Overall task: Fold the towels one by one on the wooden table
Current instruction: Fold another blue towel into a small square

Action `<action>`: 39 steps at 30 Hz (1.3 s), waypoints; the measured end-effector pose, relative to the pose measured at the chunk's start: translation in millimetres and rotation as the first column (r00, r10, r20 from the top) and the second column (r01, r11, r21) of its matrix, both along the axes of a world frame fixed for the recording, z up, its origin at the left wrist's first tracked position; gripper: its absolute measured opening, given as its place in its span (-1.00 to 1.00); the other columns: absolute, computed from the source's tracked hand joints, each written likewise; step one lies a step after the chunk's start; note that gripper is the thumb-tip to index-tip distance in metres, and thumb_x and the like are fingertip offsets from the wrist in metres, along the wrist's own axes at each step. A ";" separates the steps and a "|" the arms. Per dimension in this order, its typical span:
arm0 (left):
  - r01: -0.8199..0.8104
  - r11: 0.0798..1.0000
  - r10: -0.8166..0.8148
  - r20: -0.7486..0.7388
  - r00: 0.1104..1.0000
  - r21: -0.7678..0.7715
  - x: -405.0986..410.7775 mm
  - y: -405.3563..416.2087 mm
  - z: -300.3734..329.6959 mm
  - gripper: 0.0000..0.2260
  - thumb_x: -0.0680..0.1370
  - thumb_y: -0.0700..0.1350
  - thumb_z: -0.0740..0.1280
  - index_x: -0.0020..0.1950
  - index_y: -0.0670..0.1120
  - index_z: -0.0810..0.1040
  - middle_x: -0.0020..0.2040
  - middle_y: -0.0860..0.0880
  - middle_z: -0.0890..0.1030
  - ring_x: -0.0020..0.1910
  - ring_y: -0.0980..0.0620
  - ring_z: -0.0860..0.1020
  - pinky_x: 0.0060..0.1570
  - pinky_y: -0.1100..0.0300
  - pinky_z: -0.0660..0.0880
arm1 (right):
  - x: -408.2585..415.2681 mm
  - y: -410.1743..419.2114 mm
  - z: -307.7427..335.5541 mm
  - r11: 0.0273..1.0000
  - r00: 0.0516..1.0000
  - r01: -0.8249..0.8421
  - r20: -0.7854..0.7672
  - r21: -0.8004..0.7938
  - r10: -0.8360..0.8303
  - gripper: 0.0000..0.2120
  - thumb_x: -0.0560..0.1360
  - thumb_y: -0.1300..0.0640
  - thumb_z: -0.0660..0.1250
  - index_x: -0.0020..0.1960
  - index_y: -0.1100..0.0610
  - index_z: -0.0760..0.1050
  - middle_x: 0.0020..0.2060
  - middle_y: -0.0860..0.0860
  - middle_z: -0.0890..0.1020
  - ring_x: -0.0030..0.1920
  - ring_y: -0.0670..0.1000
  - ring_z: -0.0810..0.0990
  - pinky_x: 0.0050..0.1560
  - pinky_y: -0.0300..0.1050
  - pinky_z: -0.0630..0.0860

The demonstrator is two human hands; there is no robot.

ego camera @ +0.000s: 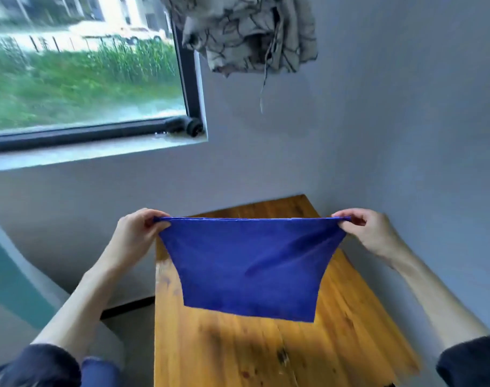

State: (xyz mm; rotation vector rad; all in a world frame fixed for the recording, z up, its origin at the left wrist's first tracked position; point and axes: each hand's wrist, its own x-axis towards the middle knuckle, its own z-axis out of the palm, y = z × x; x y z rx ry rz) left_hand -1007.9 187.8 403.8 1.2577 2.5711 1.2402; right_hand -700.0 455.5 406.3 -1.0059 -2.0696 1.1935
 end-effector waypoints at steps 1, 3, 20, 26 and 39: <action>-0.003 1.000 0.004 -0.029 1.000 0.009 -4.0 0.3 14.2 -0.90 0.46 -0.34 0.37 -0.06 -0.22 0.64 -0.16 -0.12 0.63 -0.21 -0.06 0.52 -0.18 0.35 0.37 | -2.8 0.1 14.9 0.999 0.999 -0.014 -0.035 -0.033 0.012 -0.81 0.47 0.42 0.27 -0.09 0.19 0.58 -0.28 0.01 0.60 -0.41 -0.33 0.51 -0.33 -0.52 0.39; -0.001 1.000 0.004 -0.074 0.997 0.030 -10.6 -1.1 37.6 -0.89 0.46 -0.33 0.38 -0.06 -0.21 0.64 -0.19 -0.12 0.63 -0.28 -0.03 0.52 -0.23 0.42 0.36 | -7.2 -0.5 38.1 0.991 0.993 -0.043 -0.112 -0.128 0.029 -0.78 0.48 0.43 0.24 -0.13 0.17 0.56 -0.28 0.03 0.59 -0.39 -0.24 0.51 -0.34 -0.45 0.41; 0.036 0.997 -0.021 -0.226 0.974 0.062 -33.3 -13.6 100.6 -0.94 0.46 -0.25 0.41 -0.10 -0.14 0.65 -0.30 0.07 0.57 -0.33 0.24 0.49 -0.26 0.33 0.36 | -37.3 -0.5 90.8 0.984 0.996 0.080 -0.058 0.156 -0.072 -0.83 0.44 0.43 0.30 -0.02 0.28 0.60 -0.16 0.13 0.62 -0.19 0.03 0.53 -0.35 -0.49 0.40; 0.052 0.998 -0.043 -0.280 0.959 0.026 -39.9 -16.0 102.0 -0.91 0.51 -0.29 0.34 -0.07 -0.20 0.64 -0.27 0.00 0.54 -0.32 0.10 0.43 -0.16 0.18 0.31 | -41.1 -1.2 90.5 0.982 0.949 0.007 -0.308 -0.188 -0.065 -0.85 0.50 0.37 0.26 -0.01 0.25 0.57 -0.15 0.13 0.62 -0.07 0.08 0.54 0.02 -0.08 0.48; 0.092 0.992 -0.072 -0.215 0.974 0.085 -47.6 -12.1 98.3 -0.93 0.50 -0.21 0.36 -0.17 -0.09 0.61 -0.37 0.10 0.54 -0.35 0.12 0.51 -0.28 0.29 0.39 | -49.6 9.3 80.7 0.946 0.991 0.132 -0.017 0.295 -0.133 -0.84 0.46 0.36 0.31 -0.11 0.13 0.58 -0.21 0.05 0.63 -0.15 0.03 0.57 -0.06 -0.14 0.46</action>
